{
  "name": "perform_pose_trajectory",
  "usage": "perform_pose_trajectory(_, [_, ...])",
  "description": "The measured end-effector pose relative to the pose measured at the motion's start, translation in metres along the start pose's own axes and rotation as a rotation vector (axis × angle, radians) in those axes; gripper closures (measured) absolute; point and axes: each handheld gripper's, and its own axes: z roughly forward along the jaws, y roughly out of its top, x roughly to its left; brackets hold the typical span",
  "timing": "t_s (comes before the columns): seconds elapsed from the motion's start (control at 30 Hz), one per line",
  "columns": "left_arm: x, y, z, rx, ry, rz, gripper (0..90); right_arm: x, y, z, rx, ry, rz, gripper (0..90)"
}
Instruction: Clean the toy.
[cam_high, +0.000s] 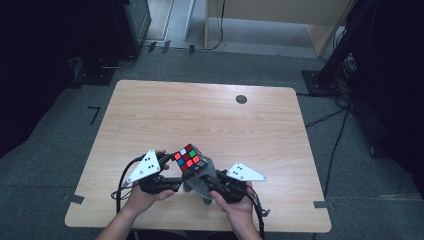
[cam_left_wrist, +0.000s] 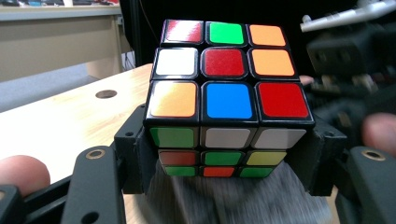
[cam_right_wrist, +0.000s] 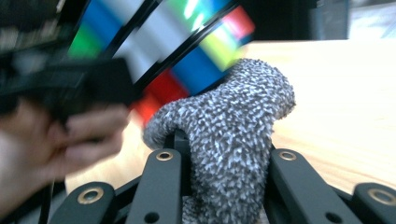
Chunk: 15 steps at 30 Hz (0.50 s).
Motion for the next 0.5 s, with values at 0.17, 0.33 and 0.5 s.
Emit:
perform_pose_trajectory(0.17, [-0.002,0.000,0.003,0.003,-0.011,-0.006,34.3,0.021,-0.013,0.017,0.079,0.045,-0.101,73.7])
perform_pose_trajectory(0.33, [0.002,0.001,-0.001,0.009,0.012,0.003,34.4,0.017,-0.006,0.011,0.051,-0.024,-0.107,73.4])
perform_pose_trajectory(0.5, [0.002,0.001,-0.001,0.021,0.038,0.025,34.4,-0.003,0.002,-0.008,-0.025,-0.175,-0.128,73.5])
